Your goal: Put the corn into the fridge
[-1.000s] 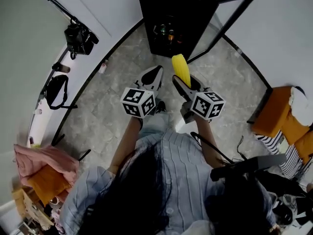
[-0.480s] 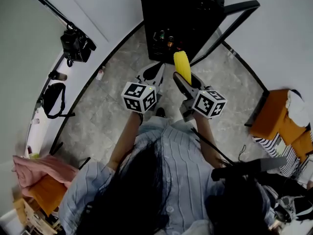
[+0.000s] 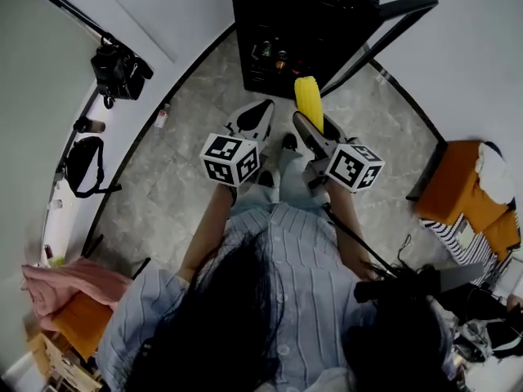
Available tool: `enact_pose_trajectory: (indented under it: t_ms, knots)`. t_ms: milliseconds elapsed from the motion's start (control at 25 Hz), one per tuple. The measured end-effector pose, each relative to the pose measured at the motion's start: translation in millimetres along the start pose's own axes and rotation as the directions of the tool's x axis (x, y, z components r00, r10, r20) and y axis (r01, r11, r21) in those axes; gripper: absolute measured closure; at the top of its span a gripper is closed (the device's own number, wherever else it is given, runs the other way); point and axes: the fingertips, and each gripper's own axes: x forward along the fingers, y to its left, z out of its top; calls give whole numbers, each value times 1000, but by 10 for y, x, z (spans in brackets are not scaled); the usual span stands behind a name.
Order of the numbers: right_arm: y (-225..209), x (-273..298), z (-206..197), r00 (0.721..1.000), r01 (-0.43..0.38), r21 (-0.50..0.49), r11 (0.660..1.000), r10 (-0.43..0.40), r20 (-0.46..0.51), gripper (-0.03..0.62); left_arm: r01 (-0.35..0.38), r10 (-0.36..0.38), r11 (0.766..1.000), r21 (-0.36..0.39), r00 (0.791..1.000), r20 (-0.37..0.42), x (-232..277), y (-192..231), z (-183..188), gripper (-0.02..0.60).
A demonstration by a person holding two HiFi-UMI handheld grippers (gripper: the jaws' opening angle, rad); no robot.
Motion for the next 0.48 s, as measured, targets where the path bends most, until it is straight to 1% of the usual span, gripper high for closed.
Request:
enact_pose_trajectory:
  t_ms: [80, 200, 480]
  knots:
    - [-70, 57, -12, 1000, 8, 12, 1000, -8, -10, 358, -1, 1, 1000, -12, 1000, -1, 42, 61, -21, 574]
    - [-122, 171, 9, 1000, 16, 16, 1000, -15, -25, 358, -10, 10, 999, -33, 1000, 19, 106, 194, 47, 574]
    - [-317, 525, 212, 999, 7, 19, 1000, -6, -53, 358, -28, 29, 997, -68, 999, 23, 373, 449, 137, 572]
